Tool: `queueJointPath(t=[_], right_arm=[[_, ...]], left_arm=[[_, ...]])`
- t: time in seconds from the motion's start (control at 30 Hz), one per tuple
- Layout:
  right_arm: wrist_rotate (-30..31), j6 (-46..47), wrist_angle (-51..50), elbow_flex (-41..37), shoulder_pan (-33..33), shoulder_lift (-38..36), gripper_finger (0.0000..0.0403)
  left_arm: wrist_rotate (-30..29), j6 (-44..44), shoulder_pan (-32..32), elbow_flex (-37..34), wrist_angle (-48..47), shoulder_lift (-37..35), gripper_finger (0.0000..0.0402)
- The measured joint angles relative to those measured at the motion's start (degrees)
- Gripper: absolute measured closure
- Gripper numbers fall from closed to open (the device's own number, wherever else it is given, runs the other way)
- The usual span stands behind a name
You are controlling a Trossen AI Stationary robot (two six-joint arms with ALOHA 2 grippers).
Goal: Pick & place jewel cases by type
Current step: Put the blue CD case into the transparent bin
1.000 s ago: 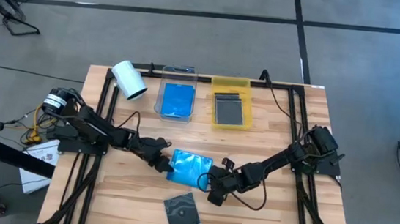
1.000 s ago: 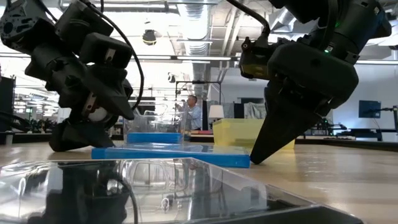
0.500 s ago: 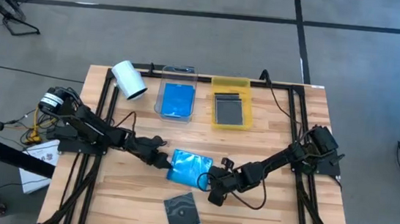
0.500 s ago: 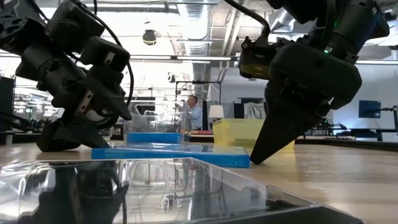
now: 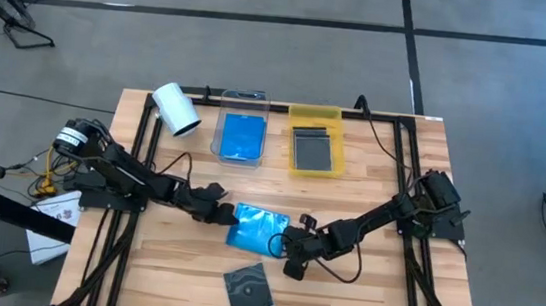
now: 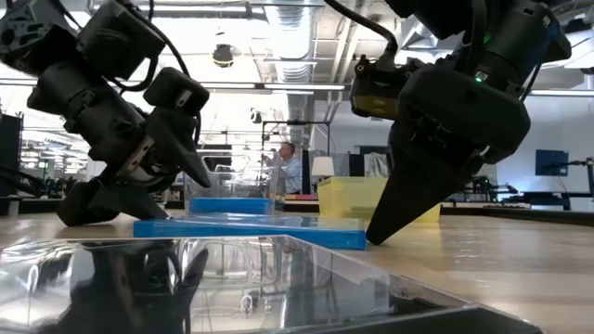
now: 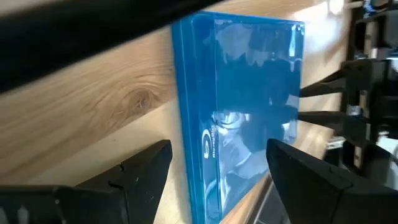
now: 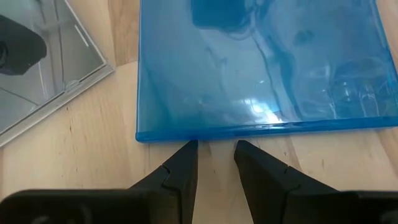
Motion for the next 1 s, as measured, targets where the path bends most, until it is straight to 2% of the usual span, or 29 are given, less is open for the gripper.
queueJointPath(t=[0.3, 0.47, 0.67, 0.83, 1.0], right_arm=[[0.34, -1.58, 0.36, -0.04, -0.09, 0.03, 0.0294], [0.42, -2.52, 0.51, -0.09, -0.34, 0.04, 0.0294], [0.46, -3.99, 0.77, -0.13, -0.39, 0.04, 0.0294], [0.44, -4.53, 1.53, -0.21, -0.54, 0.12, 0.0294], [0.5, -4.59, 1.84, -0.22, -0.57, 0.2, 0.0294]], left_arm=[[0.28, -1.52, 0.17, 0.88, -1.46, 0.16, 0.0134], [1.53, -3.11, 0.12, 1.27, 4.14, 3.44, 0.0134], [1.22, -3.09, -0.15, 1.81, 4.36, 3.9, 0.0134], [-0.58, -0.49, -0.2, 1.56, 10.04, 5.17, 0.0134], [0.01, 0.86, 0.0, 1.31, 14.1, 5.72, 0.0134]])
